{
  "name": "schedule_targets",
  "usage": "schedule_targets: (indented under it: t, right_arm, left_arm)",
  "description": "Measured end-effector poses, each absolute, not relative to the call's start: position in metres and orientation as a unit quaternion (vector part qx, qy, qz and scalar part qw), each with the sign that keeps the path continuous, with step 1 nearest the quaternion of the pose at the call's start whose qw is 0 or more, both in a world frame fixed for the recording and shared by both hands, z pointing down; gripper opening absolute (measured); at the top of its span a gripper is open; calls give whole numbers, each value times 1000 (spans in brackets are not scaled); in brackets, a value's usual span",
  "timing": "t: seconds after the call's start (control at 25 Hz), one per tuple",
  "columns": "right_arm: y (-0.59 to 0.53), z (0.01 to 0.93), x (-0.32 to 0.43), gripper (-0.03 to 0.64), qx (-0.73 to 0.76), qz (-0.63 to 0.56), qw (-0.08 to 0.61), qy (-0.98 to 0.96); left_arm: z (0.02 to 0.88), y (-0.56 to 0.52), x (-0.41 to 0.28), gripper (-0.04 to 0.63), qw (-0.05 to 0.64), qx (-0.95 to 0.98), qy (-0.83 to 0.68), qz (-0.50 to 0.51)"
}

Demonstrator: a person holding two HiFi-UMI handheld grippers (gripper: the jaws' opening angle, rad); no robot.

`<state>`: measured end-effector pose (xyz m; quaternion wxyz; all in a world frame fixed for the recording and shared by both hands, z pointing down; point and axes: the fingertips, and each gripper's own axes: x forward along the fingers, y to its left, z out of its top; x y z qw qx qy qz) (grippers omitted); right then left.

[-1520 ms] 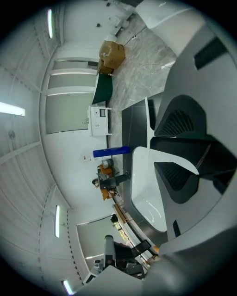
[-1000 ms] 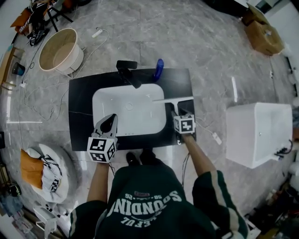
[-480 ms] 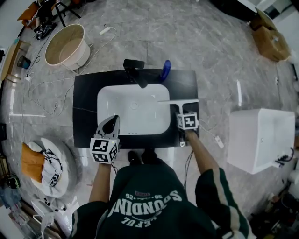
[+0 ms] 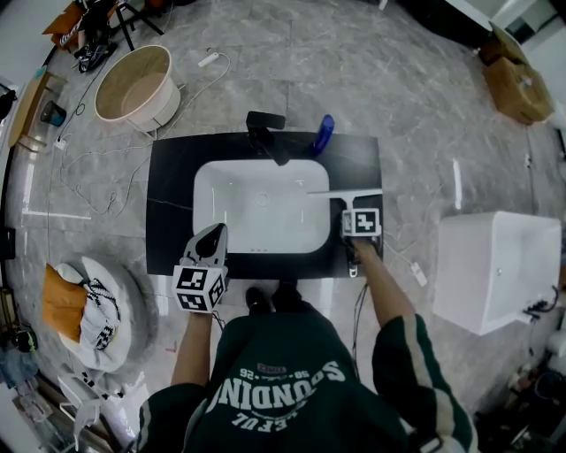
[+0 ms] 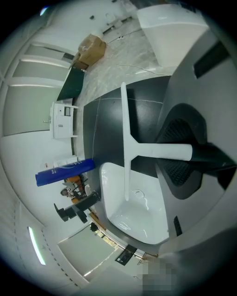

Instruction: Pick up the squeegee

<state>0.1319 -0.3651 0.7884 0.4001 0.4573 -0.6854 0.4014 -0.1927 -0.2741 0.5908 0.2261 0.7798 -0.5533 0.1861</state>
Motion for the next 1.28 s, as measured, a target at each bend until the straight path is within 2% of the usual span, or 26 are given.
schedule_targets:
  t: [0.32, 0.56, 1.28]
  right_arm:
    - [-350, 776, 124, 72, 469, 405, 372, -692]
    - [-342, 764, 139, 72, 498, 361, 386, -687]
    - [-286, 657, 57, 72, 496, 333, 233, -767]
  left_arm:
    - [588, -259, -202, 2, 219, 782, -553, 186]
    - [580, -247, -205, 2, 211, 790, -547, 178]
    - [551, -215, -229, 2, 173, 810, -537, 158]
